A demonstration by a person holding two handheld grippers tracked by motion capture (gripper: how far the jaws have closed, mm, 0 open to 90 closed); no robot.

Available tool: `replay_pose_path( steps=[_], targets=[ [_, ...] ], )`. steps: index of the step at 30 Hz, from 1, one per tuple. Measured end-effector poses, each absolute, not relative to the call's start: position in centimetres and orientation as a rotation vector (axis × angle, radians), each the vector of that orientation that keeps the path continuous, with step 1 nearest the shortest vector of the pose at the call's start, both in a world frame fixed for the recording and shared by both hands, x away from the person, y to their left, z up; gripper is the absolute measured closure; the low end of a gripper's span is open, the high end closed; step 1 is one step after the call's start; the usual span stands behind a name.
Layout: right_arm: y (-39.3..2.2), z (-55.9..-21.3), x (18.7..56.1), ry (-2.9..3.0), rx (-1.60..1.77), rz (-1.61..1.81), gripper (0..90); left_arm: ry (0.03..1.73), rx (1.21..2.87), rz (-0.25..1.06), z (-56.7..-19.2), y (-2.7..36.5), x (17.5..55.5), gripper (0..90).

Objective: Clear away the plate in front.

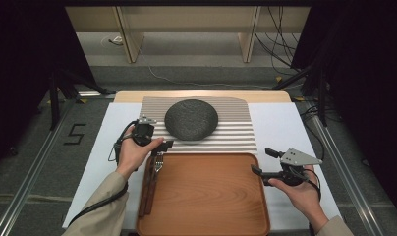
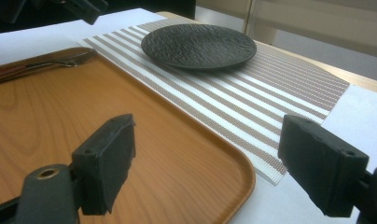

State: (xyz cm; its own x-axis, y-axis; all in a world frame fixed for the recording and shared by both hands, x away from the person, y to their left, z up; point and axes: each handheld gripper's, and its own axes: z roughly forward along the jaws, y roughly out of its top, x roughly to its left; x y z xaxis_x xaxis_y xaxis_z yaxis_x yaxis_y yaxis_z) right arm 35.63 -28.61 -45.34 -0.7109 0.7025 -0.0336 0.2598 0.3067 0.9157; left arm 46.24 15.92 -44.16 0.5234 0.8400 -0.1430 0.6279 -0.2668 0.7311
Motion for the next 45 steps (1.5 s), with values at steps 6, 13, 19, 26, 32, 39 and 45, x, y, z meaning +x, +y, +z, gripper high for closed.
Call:
replay_pose_path(
  steps=[6, 13, 19, 26, 32, 39, 45],
  targets=[
    [-28.7, -45.4, 35.6, 2.149, 0.856, 1.383, 19.9, 1.224, 2.0, 0.345, -44.3, 15.6, 47.9, 8.9],
    [-28.7, -45.4, 35.6, 2.149, 0.856, 1.383, 19.9, 1.26, 1.996, 0.324, -44.8, 15.2, 49.2, 11.7],
    [-28.7, -45.4, 35.7, 2.15, 0.854, 1.383, 19.9, 1.29, 2.004, 0.313, -45.2, 14.9, 50.0, 12.2],
    [-28.7, -45.4, 35.7, 2.15, 0.856, 1.386, 19.9, 1.317, 1.991, 0.304, -45.5, 14.8, 50.7, 14.2],
    [-28.6, -45.5, 35.7, 2.152, 0.856, 1.388, 19.9, 1.332, 1.995, 0.29, -45.7, 14.4, 51.1, 14.3],
    [-28.6, -45.5, 35.7, 2.153, 0.857, 1.389, 19.8, 1.349, 1.995, 0.276, -46.0, 14.0, 51.5, 14.8],
    [-28.6, -45.5, 35.7, 2.151, 0.855, 1.388, 19.9, 1.272, 2.068, 0.345, -46.1, 12.9, 50.8, 15.2]
  ],
)
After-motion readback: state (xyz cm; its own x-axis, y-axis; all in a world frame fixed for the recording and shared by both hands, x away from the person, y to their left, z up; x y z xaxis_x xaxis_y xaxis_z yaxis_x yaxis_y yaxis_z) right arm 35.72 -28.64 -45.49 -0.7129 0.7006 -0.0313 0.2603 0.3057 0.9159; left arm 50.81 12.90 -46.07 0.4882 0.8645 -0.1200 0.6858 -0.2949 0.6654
